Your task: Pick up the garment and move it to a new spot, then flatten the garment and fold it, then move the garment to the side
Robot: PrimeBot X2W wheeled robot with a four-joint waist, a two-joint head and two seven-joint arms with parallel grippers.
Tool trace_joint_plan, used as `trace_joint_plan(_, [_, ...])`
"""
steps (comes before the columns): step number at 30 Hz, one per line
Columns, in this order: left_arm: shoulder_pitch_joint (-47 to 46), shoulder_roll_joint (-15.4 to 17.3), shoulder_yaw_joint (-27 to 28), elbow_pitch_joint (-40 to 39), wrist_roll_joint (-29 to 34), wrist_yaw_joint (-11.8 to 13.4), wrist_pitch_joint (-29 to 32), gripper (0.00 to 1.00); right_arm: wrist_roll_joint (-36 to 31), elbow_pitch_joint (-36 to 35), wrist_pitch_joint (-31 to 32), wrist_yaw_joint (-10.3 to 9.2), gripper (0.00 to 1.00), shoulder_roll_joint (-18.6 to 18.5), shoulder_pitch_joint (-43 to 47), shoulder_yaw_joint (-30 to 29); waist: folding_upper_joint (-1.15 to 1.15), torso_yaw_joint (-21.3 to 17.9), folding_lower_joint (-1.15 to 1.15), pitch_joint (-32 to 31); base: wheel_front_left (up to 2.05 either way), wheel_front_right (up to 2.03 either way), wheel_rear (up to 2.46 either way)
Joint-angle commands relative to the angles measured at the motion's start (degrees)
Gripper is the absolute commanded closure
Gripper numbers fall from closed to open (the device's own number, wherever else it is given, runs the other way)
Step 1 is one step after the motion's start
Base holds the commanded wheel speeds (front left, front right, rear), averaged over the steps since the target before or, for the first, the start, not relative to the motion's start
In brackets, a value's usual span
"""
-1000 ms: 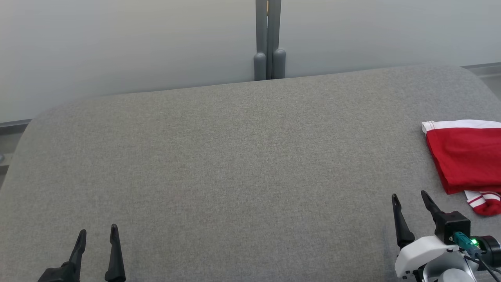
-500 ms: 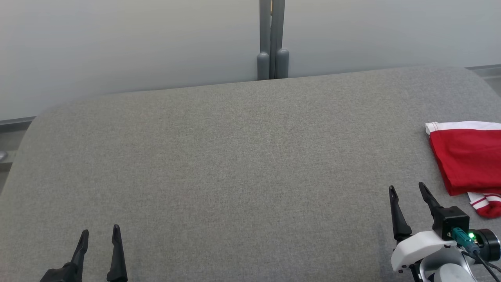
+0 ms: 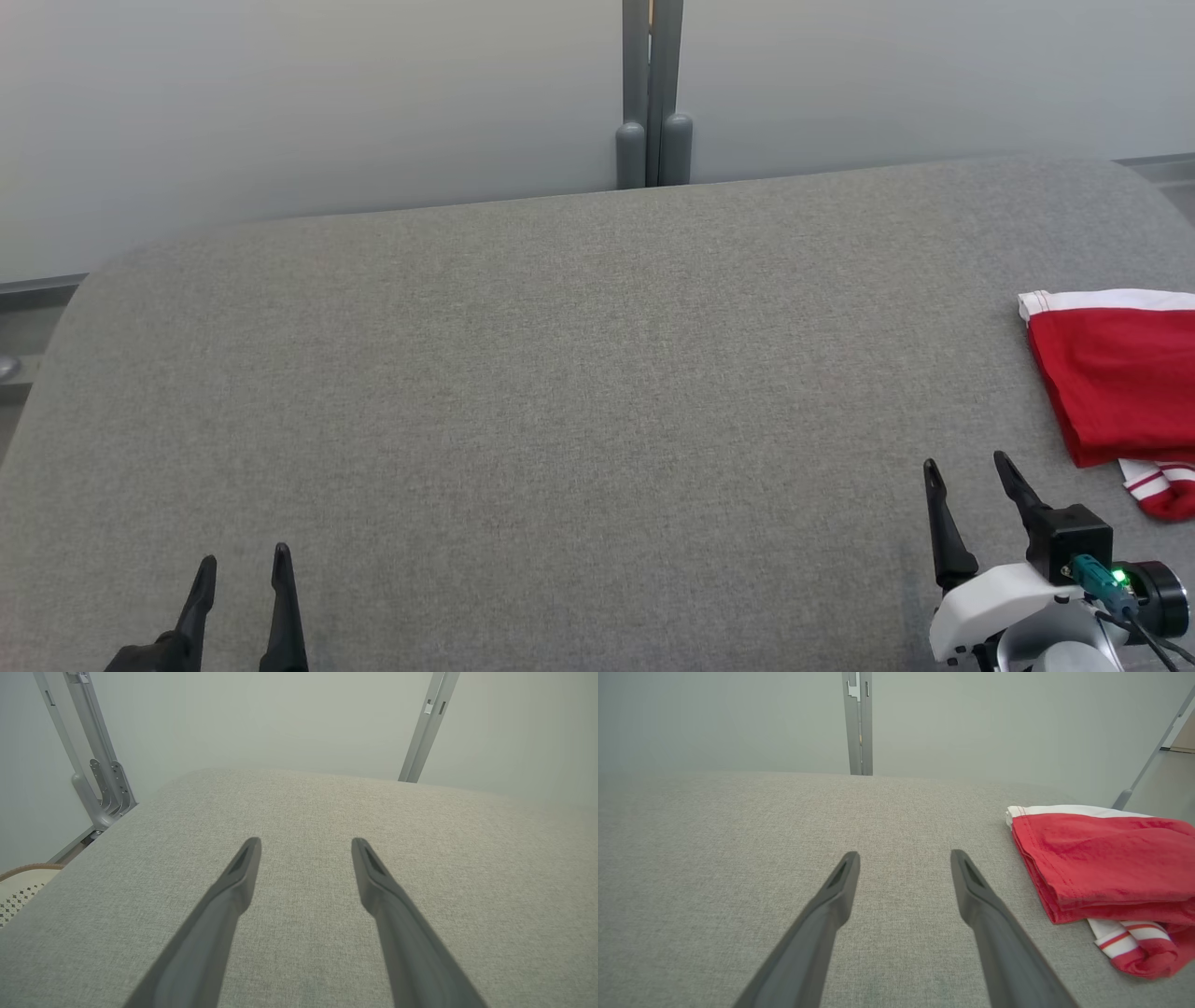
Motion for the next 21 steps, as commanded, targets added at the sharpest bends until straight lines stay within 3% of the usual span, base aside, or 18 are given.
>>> trace_joint_plan(1, [-0.41,0.4,0.11,-1.0,0.06,-0.08,-0.1,0.0,-0.13,-1.03,-0.04,-0.02,0.0,-0.37,-1.02,0.18,0.0,0.03,0.0,0.02,0.0,0.0,0.0])
trace_joint_plan(2, [0.0,0.0,-0.03,0.02,0.0,0.0,0.0,1.0,0.0,0.0,0.0,0.0,1.0,0.0,0.0,0.15,0.0,0.04,0.0,0.03,0.0,0.0,0.0])
trace_joint_plan(7, [-0.02,-0.39,-0.06,2.36,-0.8,-0.01,0.59,1.0,0.87,2.4,0.56,0.0,1.0,0.41,0.4,-0.18,0.0,0.06,0.0,0.05,0.0,0.0,0.0])
trace_joint_plan(21, [-2.69,-0.6,0.19,2.07,-15.5,-0.15,4.45,1.0,18.46,0.7,4.7,-0.01,1.0,0.26,-0.39,-0.45,0.0,0.19,0.0,0.16,0.0,0.0,0.0])
